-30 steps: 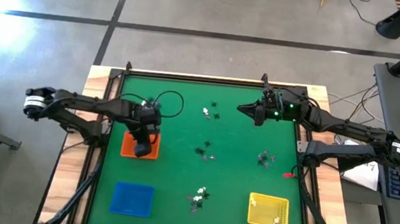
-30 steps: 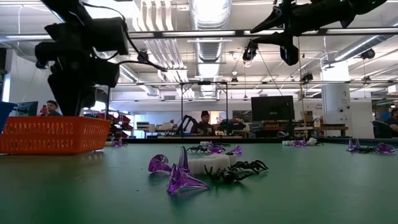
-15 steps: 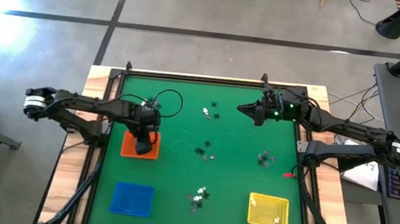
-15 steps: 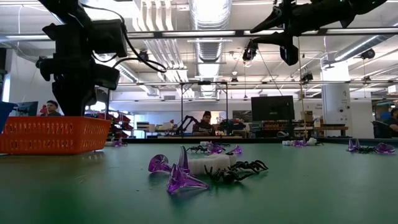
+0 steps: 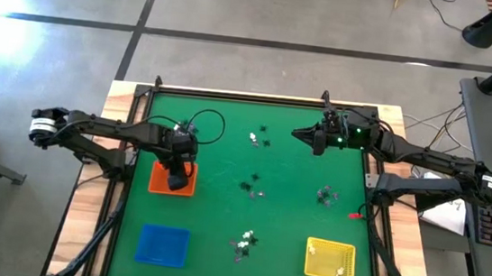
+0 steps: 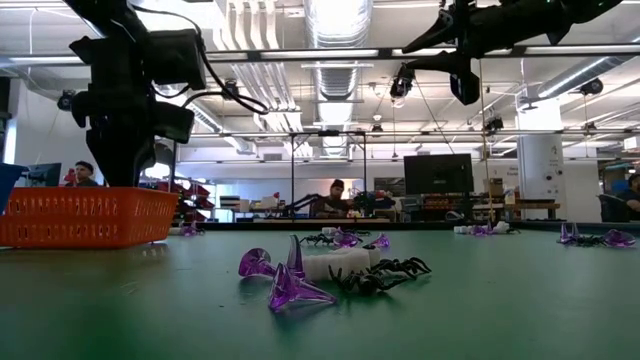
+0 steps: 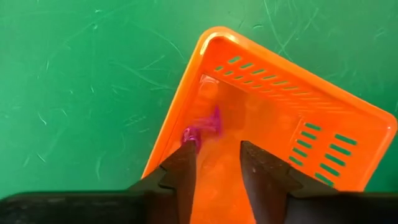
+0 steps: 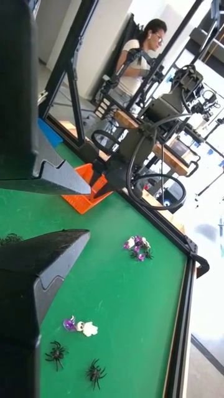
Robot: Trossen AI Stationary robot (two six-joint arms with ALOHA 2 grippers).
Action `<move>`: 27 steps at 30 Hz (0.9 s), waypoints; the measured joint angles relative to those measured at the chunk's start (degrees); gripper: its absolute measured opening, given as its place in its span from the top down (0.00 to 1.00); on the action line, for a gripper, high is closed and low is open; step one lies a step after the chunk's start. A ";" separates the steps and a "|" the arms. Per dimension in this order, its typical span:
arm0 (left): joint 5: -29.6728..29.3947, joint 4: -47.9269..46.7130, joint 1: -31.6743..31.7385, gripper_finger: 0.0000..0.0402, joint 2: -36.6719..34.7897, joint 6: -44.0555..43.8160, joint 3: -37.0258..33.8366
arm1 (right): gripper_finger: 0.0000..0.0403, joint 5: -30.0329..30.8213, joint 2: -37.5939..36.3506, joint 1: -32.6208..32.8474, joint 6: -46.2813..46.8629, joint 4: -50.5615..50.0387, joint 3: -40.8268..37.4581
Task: Sort Halloween decoration
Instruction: Put the violet witch hat toy into the orange bin, then put the black spider toy into the blue bin
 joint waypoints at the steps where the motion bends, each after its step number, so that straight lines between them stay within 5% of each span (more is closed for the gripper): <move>1: 0.02 0.00 0.00 0.71 0.00 -0.22 0.00 | 0.77 0.00 0.00 0.01 -0.02 0.00 0.00; 12: 3.75 0.02 0.00 0.64 -0.58 -5.23 0.67 | 0.77 -0.01 0.00 0.02 -7.34 0.04 0.00; 20: 4.07 0.25 0.00 0.67 -1.22 -4.18 11.15 | 0.77 1.13 1.25 0.02 -14.97 0.04 0.00; 27: -4.74 0.39 0.22 0.68 1.61 7.11 21.23 | 0.77 3.56 2.56 -0.09 -18.28 0.06 0.00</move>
